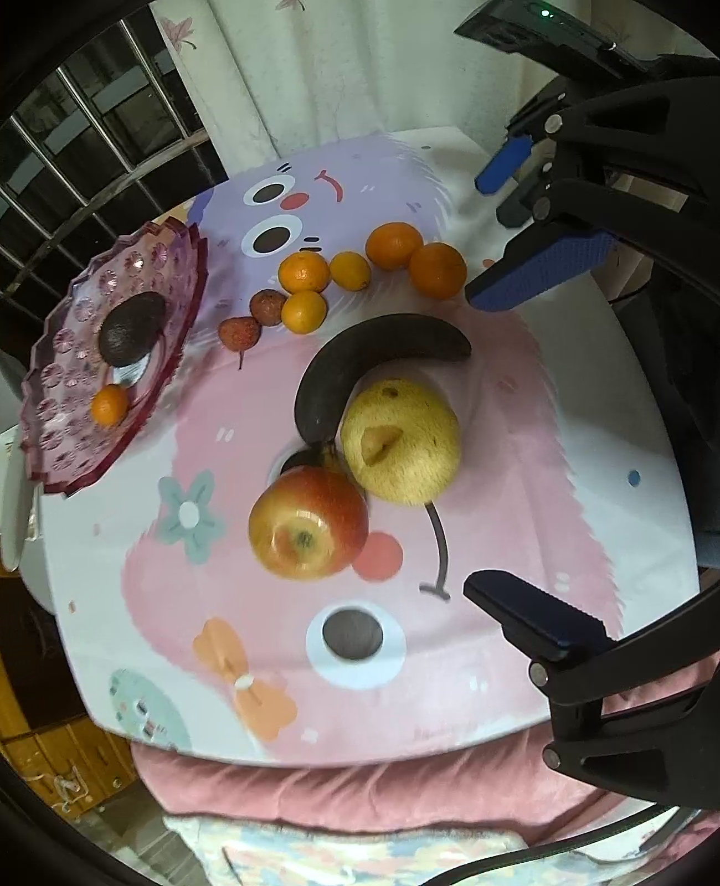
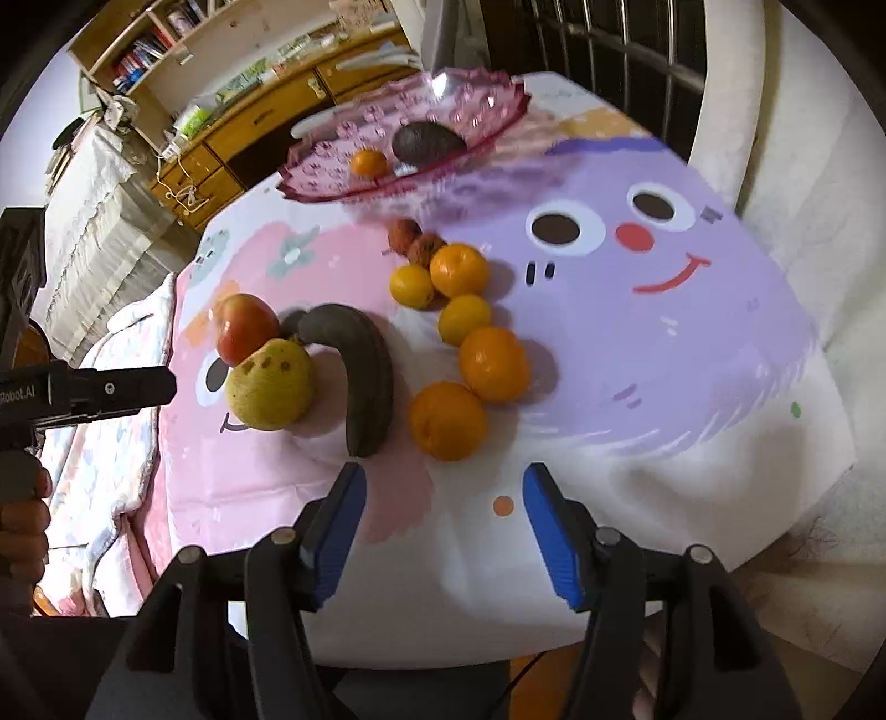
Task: Organize fruits
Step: 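Grasp the yellow pear with the left gripper while the right gripper grasps another orange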
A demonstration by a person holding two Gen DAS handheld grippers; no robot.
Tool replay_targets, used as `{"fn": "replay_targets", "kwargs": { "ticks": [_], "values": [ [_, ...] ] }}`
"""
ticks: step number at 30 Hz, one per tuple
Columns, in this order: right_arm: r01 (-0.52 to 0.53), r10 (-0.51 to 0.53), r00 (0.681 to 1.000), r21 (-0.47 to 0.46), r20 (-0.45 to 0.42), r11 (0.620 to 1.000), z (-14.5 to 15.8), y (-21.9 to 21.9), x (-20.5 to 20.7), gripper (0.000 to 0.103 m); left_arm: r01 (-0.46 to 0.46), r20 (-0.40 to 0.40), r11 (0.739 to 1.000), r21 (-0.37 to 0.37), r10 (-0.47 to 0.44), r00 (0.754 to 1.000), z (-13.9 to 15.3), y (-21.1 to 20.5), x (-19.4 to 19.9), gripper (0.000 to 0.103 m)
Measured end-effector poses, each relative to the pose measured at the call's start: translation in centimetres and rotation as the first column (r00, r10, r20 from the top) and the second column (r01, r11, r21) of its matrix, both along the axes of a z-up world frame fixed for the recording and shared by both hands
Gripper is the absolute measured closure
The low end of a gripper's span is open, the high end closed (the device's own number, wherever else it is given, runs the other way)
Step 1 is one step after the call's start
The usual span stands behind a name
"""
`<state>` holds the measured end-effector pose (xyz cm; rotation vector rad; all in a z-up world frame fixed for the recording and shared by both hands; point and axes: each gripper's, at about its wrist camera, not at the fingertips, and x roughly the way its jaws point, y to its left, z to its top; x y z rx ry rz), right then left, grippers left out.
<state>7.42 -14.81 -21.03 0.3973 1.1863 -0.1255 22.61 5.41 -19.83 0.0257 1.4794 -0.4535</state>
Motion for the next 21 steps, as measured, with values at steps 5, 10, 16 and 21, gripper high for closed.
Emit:
{"fn": "replay_targets", "kwargs": {
  "ticks": [5,10,16,21],
  "values": [
    [0.001,0.002,0.998,0.049,-0.060,0.999,-2.0,-0.7,1.4,0.043,-0.001,-0.059,1.000,0.019,0.002,0.998,-2.7,-1.1,0.7,0.009],
    [0.013,-0.003,0.993,0.087,-0.118,0.996,-3.8,-0.9,2.7,0.043,-0.010,-0.102,1.000,0.019,0.012,0.995,-5.0,-1.7,1.8,0.009],
    [0.011,0.008,0.986,0.114,-0.166,0.993,-5.4,-1.2,4.1,0.044,-0.037,-0.161,0.999,0.014,0.039,0.986,-7.4,-1.9,3.1,0.009],
    [0.004,0.017,0.982,0.110,-0.187,0.994,-5.9,-1.4,5.0,0.044,-0.040,-0.180,0.999,0.014,0.042,0.983,-8.5,-2.5,3.8,0.009]
  ]
}}
